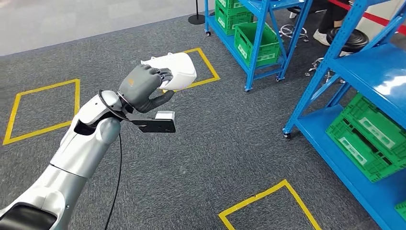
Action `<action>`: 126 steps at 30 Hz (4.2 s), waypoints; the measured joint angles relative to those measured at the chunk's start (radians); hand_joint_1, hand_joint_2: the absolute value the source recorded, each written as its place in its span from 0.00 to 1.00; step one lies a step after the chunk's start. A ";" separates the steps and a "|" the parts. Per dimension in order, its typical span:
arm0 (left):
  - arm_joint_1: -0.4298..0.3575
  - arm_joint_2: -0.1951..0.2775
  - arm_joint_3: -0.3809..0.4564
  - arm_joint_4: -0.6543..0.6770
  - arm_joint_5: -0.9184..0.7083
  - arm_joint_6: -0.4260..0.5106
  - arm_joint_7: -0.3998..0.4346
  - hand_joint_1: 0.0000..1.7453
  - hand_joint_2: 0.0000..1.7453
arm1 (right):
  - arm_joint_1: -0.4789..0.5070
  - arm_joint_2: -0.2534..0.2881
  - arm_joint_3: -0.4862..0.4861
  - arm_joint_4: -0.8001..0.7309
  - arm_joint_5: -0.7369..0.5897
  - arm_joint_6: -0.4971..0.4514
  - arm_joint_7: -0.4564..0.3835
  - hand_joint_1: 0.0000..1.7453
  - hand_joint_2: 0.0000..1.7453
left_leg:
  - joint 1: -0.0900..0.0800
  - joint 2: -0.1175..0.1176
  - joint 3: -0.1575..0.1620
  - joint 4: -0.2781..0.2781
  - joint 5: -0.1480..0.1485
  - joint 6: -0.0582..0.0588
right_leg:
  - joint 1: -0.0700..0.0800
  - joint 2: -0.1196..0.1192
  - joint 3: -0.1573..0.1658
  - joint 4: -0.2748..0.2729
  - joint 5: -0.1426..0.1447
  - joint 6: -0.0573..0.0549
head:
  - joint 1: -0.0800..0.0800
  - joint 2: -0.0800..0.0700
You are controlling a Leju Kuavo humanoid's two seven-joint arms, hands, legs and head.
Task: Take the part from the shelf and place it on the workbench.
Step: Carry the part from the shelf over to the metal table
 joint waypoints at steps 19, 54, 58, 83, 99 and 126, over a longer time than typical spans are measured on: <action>-0.022 0.068 -0.097 -0.033 0.097 -0.161 0.018 0.93 1.00 | 0.001 0.009 0.018 0.000 0.032 0.023 -0.002 0.00 0.00 | -0.004 -0.075 0.135 -0.255 0.122 0.054 | -0.011 0.054 -0.056 0.134 -0.040 0.054 | 0.005 0.000; -0.055 0.022 -0.361 -0.288 0.208 -0.219 0.101 0.93 1.00 | -0.005 0.024 0.031 0.000 0.052 0.036 -0.010 0.00 0.00 | -0.003 -0.131 0.115 -0.255 0.140 0.025 | -0.010 0.087 0.011 0.005 -0.013 0.043 | 0.000 0.000; -0.037 0.037 -0.354 -0.279 0.243 -0.217 0.090 0.93 1.00 | -0.006 0.024 0.032 0.000 0.053 0.036 0.000 0.00 0.00 | -0.005 -0.048 0.074 -0.181 0.093 0.007 | -0.011 0.037 0.015 -0.004 -0.002 0.013 | -0.008 0.000; -0.038 0.020 -0.365 -0.201 0.220 -0.258 0.081 0.93 1.00 | -0.003 0.023 0.032 0.000 0.037 0.033 -0.002 0.00 0.00 | 0.000 -0.114 0.117 -0.251 0.141 0.039 | -0.012 0.100 0.006 0.007 -0.007 0.053 | -0.003 0.000; -0.039 0.022 -0.364 -0.198 0.174 -0.222 0.060 0.93 1.00 | -0.001 0.024 0.031 0.000 0.039 0.035 0.000 0.00 0.00 | -0.017 0.095 0.136 -0.252 0.114 0.036 | 0.004 -0.096 0.024 -0.005 -0.011 0.024 | -0.012 0.000; -0.041 0.003 -0.347 -0.181 0.152 -0.195 0.044 0.93 1.00 | 0.000 0.025 0.031 0.000 0.035 0.029 0.000 0.00 0.00 | -0.003 0.027 0.049 -0.098 0.085 0.014 | -0.004 -0.046 0.025 -0.015 -0.004 0.012 | -0.015 0.000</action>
